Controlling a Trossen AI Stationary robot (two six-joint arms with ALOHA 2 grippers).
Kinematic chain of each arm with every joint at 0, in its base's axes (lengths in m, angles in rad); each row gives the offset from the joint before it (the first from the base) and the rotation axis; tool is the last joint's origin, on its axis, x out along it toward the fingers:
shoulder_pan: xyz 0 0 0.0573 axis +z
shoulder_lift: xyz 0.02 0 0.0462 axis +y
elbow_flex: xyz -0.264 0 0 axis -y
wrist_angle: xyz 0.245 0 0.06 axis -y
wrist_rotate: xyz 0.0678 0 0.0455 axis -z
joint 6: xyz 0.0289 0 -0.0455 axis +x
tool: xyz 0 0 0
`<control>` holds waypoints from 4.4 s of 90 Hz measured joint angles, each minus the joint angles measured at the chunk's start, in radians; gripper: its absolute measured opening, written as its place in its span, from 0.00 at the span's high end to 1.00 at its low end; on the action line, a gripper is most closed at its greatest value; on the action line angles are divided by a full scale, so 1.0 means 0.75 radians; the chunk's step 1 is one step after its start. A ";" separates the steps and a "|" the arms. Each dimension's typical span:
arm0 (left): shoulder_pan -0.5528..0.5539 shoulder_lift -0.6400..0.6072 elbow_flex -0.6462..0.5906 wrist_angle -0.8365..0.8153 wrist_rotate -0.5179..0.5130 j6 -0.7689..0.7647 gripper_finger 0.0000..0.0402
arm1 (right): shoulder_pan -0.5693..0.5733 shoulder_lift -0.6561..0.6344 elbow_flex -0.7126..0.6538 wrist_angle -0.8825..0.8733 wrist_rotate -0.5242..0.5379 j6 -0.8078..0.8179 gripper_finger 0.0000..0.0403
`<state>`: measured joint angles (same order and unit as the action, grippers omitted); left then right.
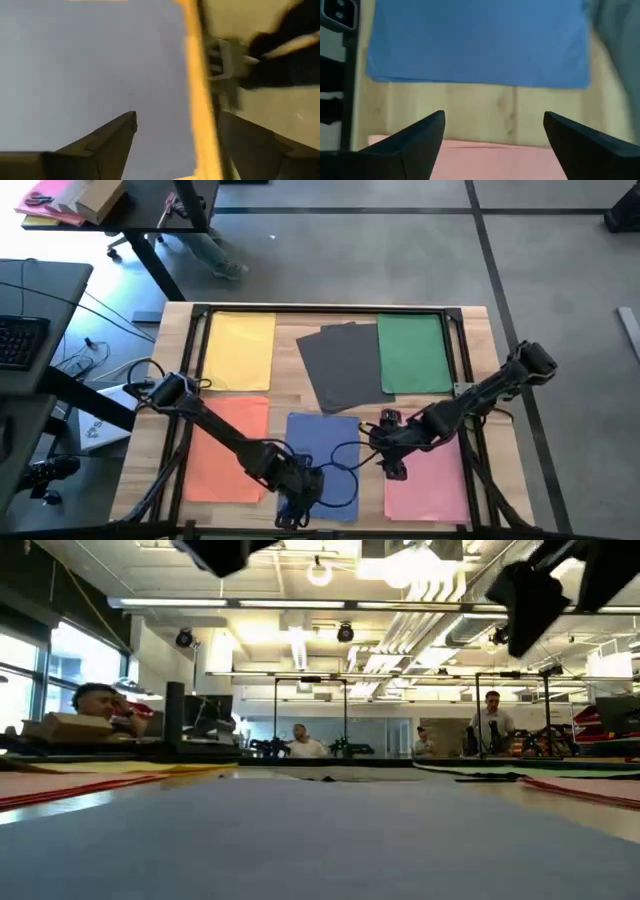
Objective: Organize paper
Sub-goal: Adjust the stacked black papers
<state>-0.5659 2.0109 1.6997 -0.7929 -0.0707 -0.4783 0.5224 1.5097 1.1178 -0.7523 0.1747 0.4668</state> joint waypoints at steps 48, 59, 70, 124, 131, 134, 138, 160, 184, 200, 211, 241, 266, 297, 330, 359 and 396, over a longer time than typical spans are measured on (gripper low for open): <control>0.499 -0.110 0.012 -0.248 -0.461 0.073 0.36 | -0.229 -0.481 0.193 -0.520 0.375 -0.154 0.19; 0.666 -0.181 -0.127 -0.074 -0.349 0.208 0.39 | -0.386 -0.641 0.070 -0.442 0.379 -0.161 0.19; 0.828 -0.219 -0.257 0.156 -0.202 0.299 0.41 | -0.620 -0.683 -0.093 -0.236 0.318 -0.260 0.19; 1.217 -0.270 -0.706 0.499 -0.035 0.235 0.48 | -1.230 0.266 0.151 0.072 -0.185 -0.942 0.19; 1.217 -0.284 -0.754 0.515 -0.039 0.235 0.48 | -1.231 0.380 0.262 0.032 -0.153 -1.039 0.21; 1.217 -0.288 -0.774 0.538 -0.047 0.236 0.49 | -1.230 0.429 0.301 0.027 -0.144 -1.078 0.21; 1.217 -0.298 -0.803 0.585 -0.053 0.242 0.49 | -1.227 0.490 0.354 0.019 -0.141 -1.124 0.22; 1.224 -0.385 -0.960 0.488 -0.009 0.420 0.50 | -1.237 0.659 0.614 -0.212 -0.148 -1.187 0.22; 1.251 -0.626 -1.166 0.690 -0.037 0.328 0.50 | -1.313 0.655 0.633 -0.252 -0.229 -1.124 0.23; 1.252 -0.637 -1.203 1.038 -0.007 0.129 0.50 | -1.294 0.668 0.625 0.036 -0.228 -1.155 0.23; 1.251 -0.694 -1.189 0.814 0.104 0.248 0.50 | -1.286 0.661 0.733 -0.151 -0.208 -1.244 0.23; 1.259 -0.722 -1.277 0.918 0.044 0.298 0.50 | -1.305 0.671 0.715 0.046 -0.388 -1.103 0.23; 1.260 -0.657 -1.252 1.255 -0.024 0.162 0.50 | -1.290 0.670 0.797 0.037 -0.464 -1.055 0.23; 1.260 -0.598 -1.245 0.934 -0.006 -0.079 0.50 | -1.325 0.668 0.683 -0.189 -0.467 -1.080 0.23; 1.175 -0.394 -1.244 1.087 0.150 -0.127 0.50 | -1.277 0.669 0.426 -0.036 -0.310 -1.136 0.23; 1.150 -0.334 -1.241 1.175 0.067 -0.034 0.50 | -1.269 0.671 0.408 -0.080 -0.230 -1.132 0.23; 1.157 -0.319 -1.241 1.217 0.017 0.119 0.50 | -1.198 0.781 0.478 0.125 -0.315 -1.072 0.23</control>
<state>0.3018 1.7718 0.7689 0.1200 -0.0581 -0.3887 -0.3760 2.0953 1.4765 -0.6585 -0.0612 -0.3369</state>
